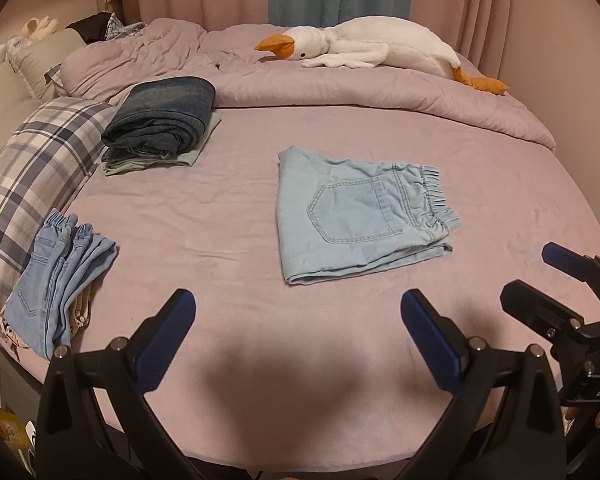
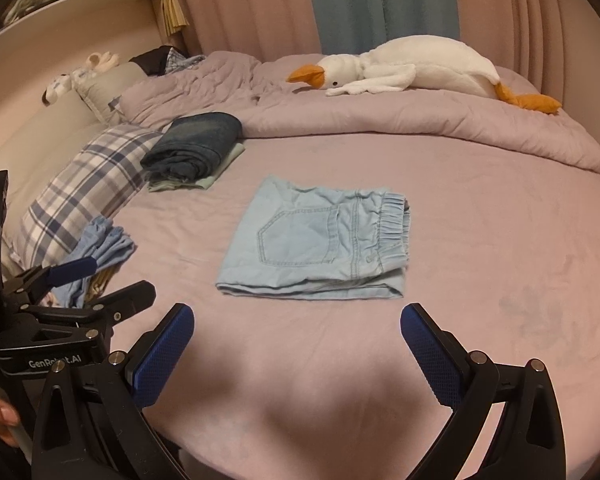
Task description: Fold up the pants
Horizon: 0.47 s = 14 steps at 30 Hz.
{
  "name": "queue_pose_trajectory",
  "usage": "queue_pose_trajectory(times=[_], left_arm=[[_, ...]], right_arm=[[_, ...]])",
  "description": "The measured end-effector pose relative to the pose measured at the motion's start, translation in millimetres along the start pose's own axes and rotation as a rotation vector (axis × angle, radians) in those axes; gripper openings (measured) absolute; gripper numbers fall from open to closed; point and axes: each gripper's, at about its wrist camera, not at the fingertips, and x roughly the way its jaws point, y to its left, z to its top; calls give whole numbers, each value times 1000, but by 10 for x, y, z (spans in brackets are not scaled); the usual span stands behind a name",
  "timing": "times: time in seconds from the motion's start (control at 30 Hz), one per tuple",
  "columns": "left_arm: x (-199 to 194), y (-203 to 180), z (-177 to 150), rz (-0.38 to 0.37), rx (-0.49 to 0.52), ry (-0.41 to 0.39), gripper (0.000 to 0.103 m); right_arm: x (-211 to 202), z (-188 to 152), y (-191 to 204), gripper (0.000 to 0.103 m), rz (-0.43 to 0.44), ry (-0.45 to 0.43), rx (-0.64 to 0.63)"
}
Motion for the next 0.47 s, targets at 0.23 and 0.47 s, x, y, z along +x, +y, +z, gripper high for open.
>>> queue_pose_trajectory(times=[0.23,0.47], left_arm=[[2,-22,-8,6,7,4,103],[-8,-34,-2,1,0,0,103]], right_arm=[[-5,-6,-10,102,2,1,3],[-25,-21,-11,102,-2,-2,5]])
